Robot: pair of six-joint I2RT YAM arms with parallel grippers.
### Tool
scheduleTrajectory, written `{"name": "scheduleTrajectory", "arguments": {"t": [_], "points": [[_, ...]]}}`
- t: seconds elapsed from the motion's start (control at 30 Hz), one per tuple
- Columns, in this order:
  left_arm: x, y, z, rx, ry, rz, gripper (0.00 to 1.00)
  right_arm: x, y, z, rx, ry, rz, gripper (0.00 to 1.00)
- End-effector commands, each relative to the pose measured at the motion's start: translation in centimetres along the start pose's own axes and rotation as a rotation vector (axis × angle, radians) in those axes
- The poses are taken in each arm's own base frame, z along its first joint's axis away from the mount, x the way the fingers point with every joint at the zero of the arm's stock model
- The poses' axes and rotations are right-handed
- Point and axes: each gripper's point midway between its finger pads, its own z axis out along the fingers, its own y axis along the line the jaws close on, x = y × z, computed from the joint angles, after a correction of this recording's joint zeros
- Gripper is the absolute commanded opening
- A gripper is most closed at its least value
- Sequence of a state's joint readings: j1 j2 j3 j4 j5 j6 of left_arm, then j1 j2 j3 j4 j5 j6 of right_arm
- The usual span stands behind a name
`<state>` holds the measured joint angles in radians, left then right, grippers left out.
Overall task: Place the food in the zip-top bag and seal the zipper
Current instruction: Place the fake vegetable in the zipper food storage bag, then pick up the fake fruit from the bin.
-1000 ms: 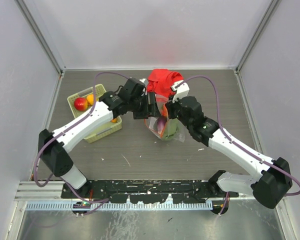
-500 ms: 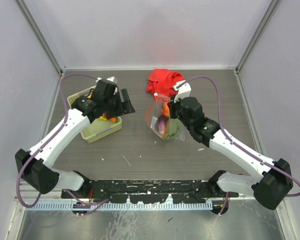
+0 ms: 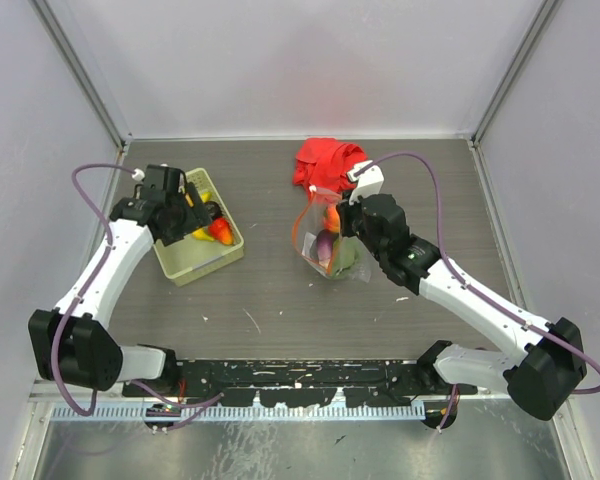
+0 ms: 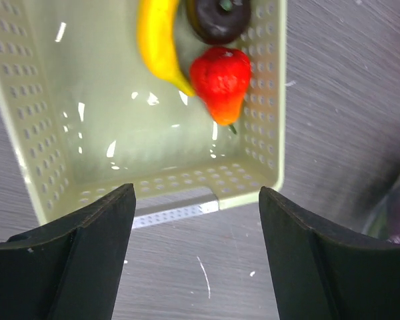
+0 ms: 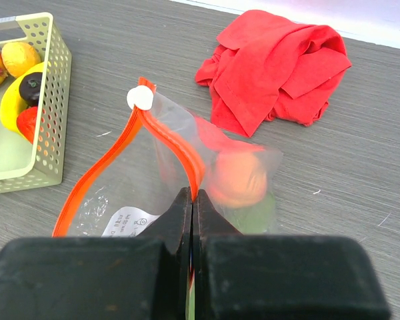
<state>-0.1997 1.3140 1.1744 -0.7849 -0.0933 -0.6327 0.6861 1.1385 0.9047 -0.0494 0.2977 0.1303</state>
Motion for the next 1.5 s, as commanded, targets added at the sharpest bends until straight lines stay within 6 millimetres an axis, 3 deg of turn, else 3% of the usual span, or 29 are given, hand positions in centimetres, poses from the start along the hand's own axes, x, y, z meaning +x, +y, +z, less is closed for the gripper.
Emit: {"name": "scheduleTrajectory", "arguments": {"t": [0.0,0.23,0.6,0.9,1.47], "points": [[-2.9,2.4,1.2,-0.068,-0.103,-0.025,0.75,-3.7,0.2,-0.6,0.0,-0.119,0.026,0.01],[-4.3,4.8,5.1,-0.153,-0.098,-0.094,0.73,-3.8,0.0,-0.6,0.007,-0.123,0.019,0.0],[-4.3,5.6,10.8,-0.22,-0.03,-0.068,0.59,-3.2,0.1,0.0,0.009,-0.105,-0.002,0.0],[-5.3,4.6,12.2,-0.184,-0.049,-0.062,0.58,-2.9,-0.1,0.3,0.018,-0.097,-0.018,0.0],[-2.6,6.4,16.4,-0.276,0.073,-0.058,0.43,-2.3,-0.1,0.7,0.023,-0.081,-0.03,0.0]]}}
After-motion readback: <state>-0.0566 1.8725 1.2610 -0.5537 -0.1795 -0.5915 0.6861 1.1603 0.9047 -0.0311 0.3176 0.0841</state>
